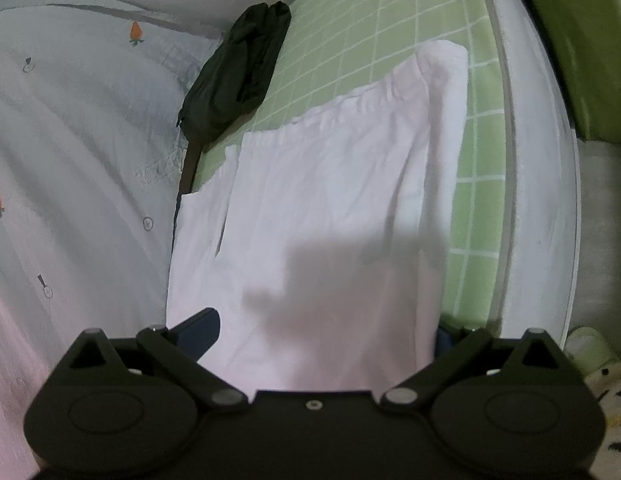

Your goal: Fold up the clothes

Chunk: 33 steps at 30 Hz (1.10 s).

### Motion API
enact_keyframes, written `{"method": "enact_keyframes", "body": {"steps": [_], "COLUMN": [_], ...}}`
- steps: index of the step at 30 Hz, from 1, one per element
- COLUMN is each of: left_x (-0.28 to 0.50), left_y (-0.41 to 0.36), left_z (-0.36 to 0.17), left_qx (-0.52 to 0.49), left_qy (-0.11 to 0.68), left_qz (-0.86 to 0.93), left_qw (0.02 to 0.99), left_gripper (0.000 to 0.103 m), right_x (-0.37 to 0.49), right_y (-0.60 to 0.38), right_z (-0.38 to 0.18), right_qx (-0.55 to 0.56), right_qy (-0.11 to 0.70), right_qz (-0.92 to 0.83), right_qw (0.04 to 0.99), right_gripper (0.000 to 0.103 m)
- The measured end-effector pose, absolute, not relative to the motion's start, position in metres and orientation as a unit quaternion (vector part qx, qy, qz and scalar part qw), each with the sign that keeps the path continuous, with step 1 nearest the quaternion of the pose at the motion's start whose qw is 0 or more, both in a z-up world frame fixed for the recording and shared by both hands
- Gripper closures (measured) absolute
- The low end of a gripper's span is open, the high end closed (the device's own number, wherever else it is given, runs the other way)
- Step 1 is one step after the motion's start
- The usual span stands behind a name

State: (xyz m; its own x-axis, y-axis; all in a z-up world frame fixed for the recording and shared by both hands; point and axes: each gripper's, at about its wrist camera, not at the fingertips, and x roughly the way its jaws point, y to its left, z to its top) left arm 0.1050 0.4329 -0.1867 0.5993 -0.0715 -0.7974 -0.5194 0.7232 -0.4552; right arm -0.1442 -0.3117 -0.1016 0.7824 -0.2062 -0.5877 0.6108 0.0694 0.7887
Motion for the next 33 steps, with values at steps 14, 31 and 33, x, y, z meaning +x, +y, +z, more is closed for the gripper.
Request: {"method": "enact_keyframes", "body": {"steps": [14,31,33], "left_x": [0.115,0.090,0.085], "left_y": [0.427,0.420,0.416], "left_z": [-0.196,-0.124,-0.109], "left_qx": [-0.343,-0.399,-0.401], "left_qy": [0.438,0.340,0.326], "left_qz": [0.149,0.168,0.168], "left_qw": [0.818,0.835,0.839], "left_gripper": [0.035,0.096,0.096], "right_x": [-0.144,-0.181,-0.186], "right_y": [-0.309,-0.319,-0.320], "right_z": [-0.101,-0.034,-0.018], "right_qx": [0.616,0.641,0.633], "right_qy": [0.131,0.063,0.052], "right_qz": [-0.322,-0.305,-0.297], "right_qw": [0.706,0.702,0.713], "right_gripper": [0.005,0.100,0.101]}}
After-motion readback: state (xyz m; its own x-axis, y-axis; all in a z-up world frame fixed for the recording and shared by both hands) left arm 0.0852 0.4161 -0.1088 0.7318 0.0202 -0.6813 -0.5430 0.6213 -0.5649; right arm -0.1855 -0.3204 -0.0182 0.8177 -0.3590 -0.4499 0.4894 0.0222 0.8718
